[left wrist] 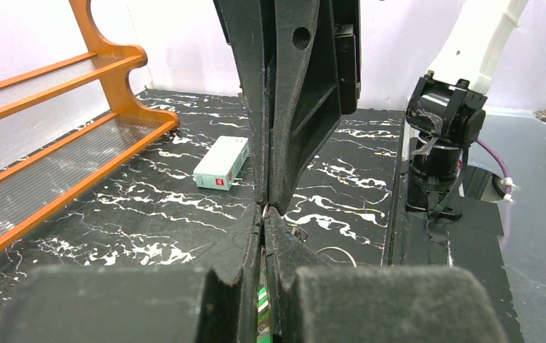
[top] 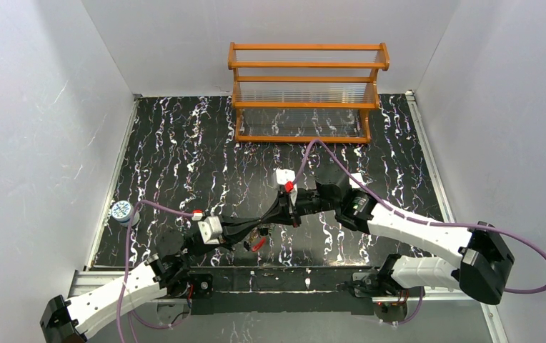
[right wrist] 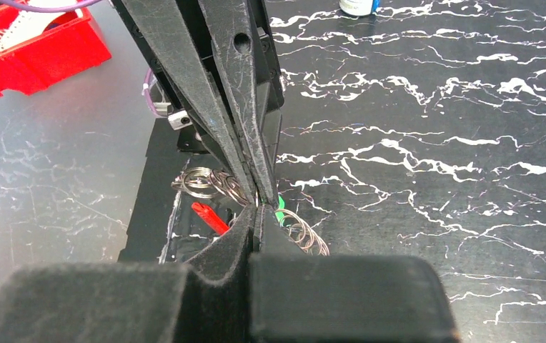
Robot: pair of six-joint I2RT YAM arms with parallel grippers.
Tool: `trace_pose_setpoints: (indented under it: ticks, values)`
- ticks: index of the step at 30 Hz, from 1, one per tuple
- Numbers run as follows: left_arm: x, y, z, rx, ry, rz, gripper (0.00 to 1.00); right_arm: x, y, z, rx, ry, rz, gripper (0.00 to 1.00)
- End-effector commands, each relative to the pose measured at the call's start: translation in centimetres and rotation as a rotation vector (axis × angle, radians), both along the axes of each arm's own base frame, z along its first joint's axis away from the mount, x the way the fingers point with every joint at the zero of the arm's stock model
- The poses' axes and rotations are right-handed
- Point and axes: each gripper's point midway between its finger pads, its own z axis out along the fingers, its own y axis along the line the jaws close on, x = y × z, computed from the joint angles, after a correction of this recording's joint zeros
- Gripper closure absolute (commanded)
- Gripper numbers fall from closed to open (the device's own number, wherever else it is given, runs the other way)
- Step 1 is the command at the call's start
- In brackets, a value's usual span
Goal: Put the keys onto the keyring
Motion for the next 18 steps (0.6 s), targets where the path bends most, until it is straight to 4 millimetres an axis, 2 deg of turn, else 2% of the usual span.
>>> trace_pose_setpoints:
  ticks: [1,7,15,18]
  values:
    - [-0.4,0.4,3.9,-0.101,-0.077,-0.004,1.0,0.4,-0.4,1.1,0.015,-0.079,-0.021,0.99]
    - [0.4,0.5,3.5,-0.013,-0.072,0.038,0.8,0.8,-1.1,1.2,-0.026,-0.103,-0.046,0.99]
    - [1.4,0.7,1.6,0.271,-0.015,0.073,0.73,1.2,-1.8,1.1,-0.11,-0.116,-0.061,0.99]
    - [1.3,0.4,0.4,0.379,0.023,0.043,0.65,1.3,-1.8,0.8,-0.154,-0.114,-0.053,0.99]
